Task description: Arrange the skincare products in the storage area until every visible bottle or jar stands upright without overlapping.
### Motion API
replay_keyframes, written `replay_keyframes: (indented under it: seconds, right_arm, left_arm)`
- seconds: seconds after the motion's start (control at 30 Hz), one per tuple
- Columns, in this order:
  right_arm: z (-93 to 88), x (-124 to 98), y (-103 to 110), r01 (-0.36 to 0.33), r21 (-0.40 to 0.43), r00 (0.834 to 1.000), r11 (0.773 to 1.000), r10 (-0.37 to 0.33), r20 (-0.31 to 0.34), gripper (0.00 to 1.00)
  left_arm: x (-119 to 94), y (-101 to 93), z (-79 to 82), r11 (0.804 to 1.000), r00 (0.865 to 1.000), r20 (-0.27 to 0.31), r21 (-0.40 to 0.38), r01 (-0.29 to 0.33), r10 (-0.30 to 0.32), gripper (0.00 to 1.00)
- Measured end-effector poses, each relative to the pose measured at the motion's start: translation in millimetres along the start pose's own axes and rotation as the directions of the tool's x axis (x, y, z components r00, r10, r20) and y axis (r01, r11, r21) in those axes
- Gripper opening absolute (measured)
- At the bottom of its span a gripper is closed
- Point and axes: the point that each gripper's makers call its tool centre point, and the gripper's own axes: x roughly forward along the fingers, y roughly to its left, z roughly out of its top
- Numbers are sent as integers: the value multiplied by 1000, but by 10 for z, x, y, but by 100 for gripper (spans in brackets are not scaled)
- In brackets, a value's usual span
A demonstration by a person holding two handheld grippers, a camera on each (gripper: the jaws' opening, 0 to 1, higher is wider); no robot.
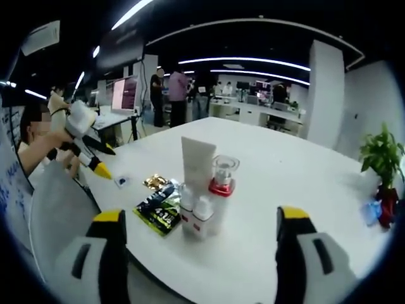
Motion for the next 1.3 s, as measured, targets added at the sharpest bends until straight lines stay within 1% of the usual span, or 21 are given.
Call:
replay_keyframes:
  seconds: [0.03, 0.1, 0.17, 0.2, 0.23, 0.33, 0.4, 0.43, 0.47, 0.53, 0.6, 0.63, 0.7, 0.97, 1.03, 1.13, 1.2, 1.23, 1.27, 1.3]
  right_arm:
    - [-1, -2, -3, 1, 0, 1000, 1000, -1, 0, 99]
    - [0, -11, -11, 2, 3, 1000, 1000, -3, 3, 99]
    - [-8, -10, -15, 4, 5, 1000, 1000, -4, 0, 99]
    - [-11, -10, -17, 4, 2, 1000, 1000, -4, -2, 99]
    - [-13, -10, -18, 5, 0, 1000, 1000, -5, -3, 99]
    - [-4, -14, -21, 9, 1, 1000, 1000, -9, 0, 99]
    - [-3, -18, -25, 12, 3, 1000, 1000, -12, 1, 99]
    - [-4, -18, -27, 14, 4, 1000, 1000, -14, 1, 99]
    - [-6, -19, -29, 15, 5, 1000, 1000, -15, 0, 99]
    - [-14, -20, -22, 15, 5, 1000, 1000, -15, -2, 99]
    - [-16, -22, -19, 15, 5, 1000, 1000, -15, -2, 99]
    - [-17, -22, -18, 15, 6, 1000, 1000, -15, -2, 99]
    - [-19, -22, -17, 15, 7, 1000, 1000, -15, -3, 99]
    - [-21, -23, -23, 14, 1, 1000, 1000, -14, -7, 99]
    - [-18, -23, -19, 12, -1, 1000, 1000, -12, -6, 99]
    - [-23, -15, 1, 2, -10, 1000, 1000, -2, -10, 99]
    - [-29, -11, 4, 2, -16, 1000, 1000, -2, -14, 99]
    - [-32, -10, 1, 3, -21, 1000, 1000, -4, -17, 99]
    - [-35, -10, 0, 4, -23, 1000, 1000, -4, -18, 99]
    - [-37, -8, -1, 3, -24, 1000, 1000, -3, -19, 99]
  left_arm:
    - [13, 24, -27, 1000, 1000, -19, -29, -10, 10, 80]
    - [75, 64, -63, 1000, 999, -41, -18, -13, 12, 77]
    - [111, 89, -122, 1000, 997, -79, -10, -23, 22, 75]
    - [142, 106, -167, 1000, 994, -109, -10, -28, 27, 74]
    - [163, 120, -187, 999, 992, -124, -17, -34, 32, 74]
    - [226, 180, -217, 997, 987, -153, -57, -52, 42, 73]
    - [255, 202, -219, 997, 986, -162, -63, -54, 43, 67]
    - [266, 234, -259, 995, 979, -193, -61, -73, 60, 65]
    - [273, 240, -285, 995, 975, -215, -60, -79, 64, 64]
    - [311, 190, -291, 996, 973, -228, -62, -57, 41, 63]
    - [322, 99, -294, 995, 973, -231, -94, -45, 22, 64]
    - [344, 76, -309, 993, 970, -242, -108, -38, 11, 63]
    - [378, 74, -319, 994, 968, -250, -102, -43, 16, 62]
    - [417, 96, -413, 993, 948, -314, -87, -81, 50, 56]
    - [418, 91, -422, 994, 947, -317, -71, -79, 53, 56]
    - [444, 96, -447, 994, 944, -325, -76, -81, 53, 56]
    - [439, 126, -497, 993, 934, -352, -65, -97, 69, 52]
    - [436, 127, -495, 994, 934, -351, -58, -92, 66, 52]
    - [444, 119, -471, 993, 939, -337, -79, -92, 61, 51]
    - [445, 121, -472, 992, 939, -339, -86, -96, 61, 50]
